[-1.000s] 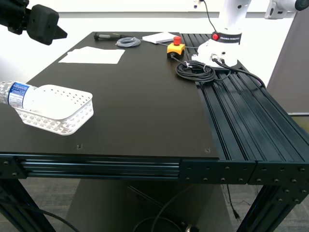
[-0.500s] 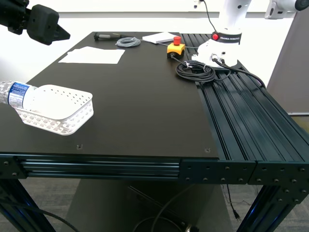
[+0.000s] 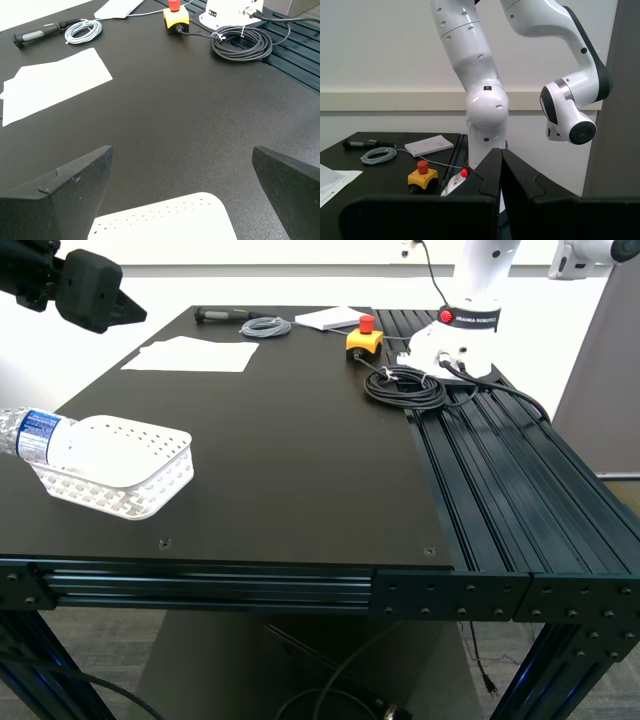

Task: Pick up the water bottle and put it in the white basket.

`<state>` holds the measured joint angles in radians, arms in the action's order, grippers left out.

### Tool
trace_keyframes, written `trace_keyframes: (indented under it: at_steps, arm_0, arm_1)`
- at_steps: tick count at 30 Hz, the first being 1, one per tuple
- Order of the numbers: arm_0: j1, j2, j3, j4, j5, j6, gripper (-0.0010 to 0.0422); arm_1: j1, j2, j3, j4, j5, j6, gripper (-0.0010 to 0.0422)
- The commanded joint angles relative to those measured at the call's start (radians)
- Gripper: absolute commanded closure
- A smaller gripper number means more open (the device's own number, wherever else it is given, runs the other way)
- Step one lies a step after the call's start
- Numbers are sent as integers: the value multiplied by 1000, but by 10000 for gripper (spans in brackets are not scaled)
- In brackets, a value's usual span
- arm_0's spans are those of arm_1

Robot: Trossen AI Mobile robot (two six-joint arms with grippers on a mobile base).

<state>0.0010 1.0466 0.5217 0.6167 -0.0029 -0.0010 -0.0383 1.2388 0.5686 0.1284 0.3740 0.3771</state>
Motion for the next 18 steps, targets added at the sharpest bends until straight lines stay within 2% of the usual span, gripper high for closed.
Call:
trace_keyframes:
  at_steps: [1, 18]
  arm_0:
    - [0, 0, 2, 3, 0, 0, 412]
    - [0, 0, 2, 3, 0, 0, 412]
  arm_1:
    - [0, 0, 1, 1, 1, 5, 30]
    - [-1, -1, 1, 9, -2, 5, 30]
